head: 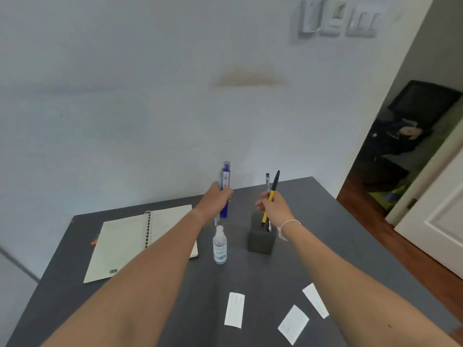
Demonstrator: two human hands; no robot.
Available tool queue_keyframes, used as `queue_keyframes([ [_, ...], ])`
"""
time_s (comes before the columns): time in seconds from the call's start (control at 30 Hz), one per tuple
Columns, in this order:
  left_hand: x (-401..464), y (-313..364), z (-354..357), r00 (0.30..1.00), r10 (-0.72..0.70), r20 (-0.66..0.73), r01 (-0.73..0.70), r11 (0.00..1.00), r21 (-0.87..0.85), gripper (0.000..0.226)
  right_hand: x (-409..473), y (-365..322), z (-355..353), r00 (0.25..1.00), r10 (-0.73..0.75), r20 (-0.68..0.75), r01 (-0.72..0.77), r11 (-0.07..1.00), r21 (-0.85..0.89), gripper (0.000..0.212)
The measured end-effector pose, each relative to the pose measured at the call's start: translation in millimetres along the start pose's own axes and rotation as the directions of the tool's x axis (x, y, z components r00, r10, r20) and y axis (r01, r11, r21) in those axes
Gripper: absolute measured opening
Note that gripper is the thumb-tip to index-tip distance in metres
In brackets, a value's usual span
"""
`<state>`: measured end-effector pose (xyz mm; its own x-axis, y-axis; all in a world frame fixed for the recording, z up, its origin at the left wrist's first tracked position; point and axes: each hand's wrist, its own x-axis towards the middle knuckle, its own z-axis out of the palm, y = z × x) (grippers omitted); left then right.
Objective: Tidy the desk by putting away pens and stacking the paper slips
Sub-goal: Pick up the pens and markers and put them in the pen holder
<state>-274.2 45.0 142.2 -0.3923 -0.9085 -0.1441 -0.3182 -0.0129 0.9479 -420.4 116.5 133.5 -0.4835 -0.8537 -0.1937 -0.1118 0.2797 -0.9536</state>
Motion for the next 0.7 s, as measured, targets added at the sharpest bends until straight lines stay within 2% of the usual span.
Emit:
queue_keyframes([
  [0.17,26.3,10.9,53.0,0.999,-0.036,0.019,0.038,0.985,-0.169,0.015,25.9,12.1,-37.5,1.000,0.009,0.028,-0.010,0.998,0.061,0.015],
  [0.27,39.5,12.5,79.3,0.999,-0.051,-0.019,0.045,0.969,-0.242,0.016,41.9,19.5,-47.4,0.998,0.030,0.046,-0.036,0.991,0.128,0.024],
  [0.5,57.1,-1.5,113.3,0.980,-0.104,-0.168,0.049,0.952,-0.303,0.016,62.9,36.3,-46.1,0.987,0.070,0.148,-0.112,0.949,0.295,0.026],
  [0.7,62.4,-21.6,124.9,0.955,-0.139,-0.262,0.059,0.955,-0.292,0.018,74.4,51.0,-39.2,0.983,0.076,0.169,-0.123,0.949,0.290,0.023],
])
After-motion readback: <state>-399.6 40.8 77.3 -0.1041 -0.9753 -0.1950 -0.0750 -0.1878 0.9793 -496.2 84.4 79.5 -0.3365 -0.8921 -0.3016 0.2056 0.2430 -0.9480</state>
